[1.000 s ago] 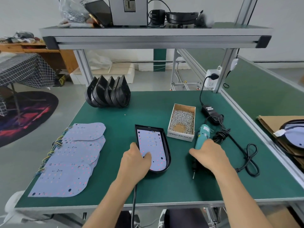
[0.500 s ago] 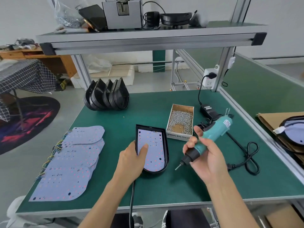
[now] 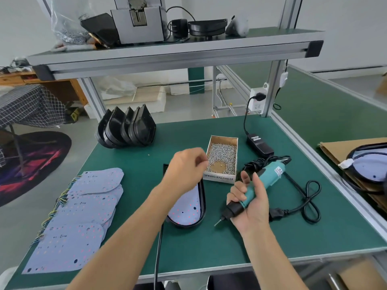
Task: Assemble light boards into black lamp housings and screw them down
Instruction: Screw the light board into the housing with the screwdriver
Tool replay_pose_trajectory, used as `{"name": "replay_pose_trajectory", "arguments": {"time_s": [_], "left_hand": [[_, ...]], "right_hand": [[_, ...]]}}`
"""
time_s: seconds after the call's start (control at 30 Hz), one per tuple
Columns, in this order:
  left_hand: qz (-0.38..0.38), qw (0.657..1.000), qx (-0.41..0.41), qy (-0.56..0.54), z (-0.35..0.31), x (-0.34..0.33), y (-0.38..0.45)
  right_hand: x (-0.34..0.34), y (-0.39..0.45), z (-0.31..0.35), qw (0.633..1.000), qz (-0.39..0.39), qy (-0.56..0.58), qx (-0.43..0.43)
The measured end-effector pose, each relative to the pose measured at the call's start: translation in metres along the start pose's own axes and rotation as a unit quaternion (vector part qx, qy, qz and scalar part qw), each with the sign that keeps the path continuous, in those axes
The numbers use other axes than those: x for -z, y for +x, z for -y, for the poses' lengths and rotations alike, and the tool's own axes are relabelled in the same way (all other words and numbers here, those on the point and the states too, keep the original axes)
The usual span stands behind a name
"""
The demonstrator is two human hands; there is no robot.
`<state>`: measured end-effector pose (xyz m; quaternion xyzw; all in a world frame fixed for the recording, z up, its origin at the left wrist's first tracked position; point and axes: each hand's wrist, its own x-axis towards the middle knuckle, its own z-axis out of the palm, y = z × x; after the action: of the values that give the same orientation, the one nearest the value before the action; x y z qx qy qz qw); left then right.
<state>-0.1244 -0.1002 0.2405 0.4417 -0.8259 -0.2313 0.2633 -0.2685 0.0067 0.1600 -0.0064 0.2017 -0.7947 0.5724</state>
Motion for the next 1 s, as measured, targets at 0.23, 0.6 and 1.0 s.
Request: {"name": "replay_pose_trajectory", "arguments": {"time_s": [0.23, 0.6, 1.0], "left_hand": [[0.149, 0.94, -0.048, 0.305, -0.013, -0.052, 0.069], [0.178, 0.906, -0.072, 0.377, -0.011, -0.066, 0.082], [0.16, 0.955, -0.062, 0.243, -0.002, -0.06, 0.076]], "right_hand": [[0.003, 0.002, -0.001, 1.0, 0.005, 0.004, -0.024], [0.001, 0.003, -0.002, 1.0, -0.005, -0.025, -0.018], [0.001, 0.001, -0.002, 0.999, -0.011, -0.035, -0.018]]}}
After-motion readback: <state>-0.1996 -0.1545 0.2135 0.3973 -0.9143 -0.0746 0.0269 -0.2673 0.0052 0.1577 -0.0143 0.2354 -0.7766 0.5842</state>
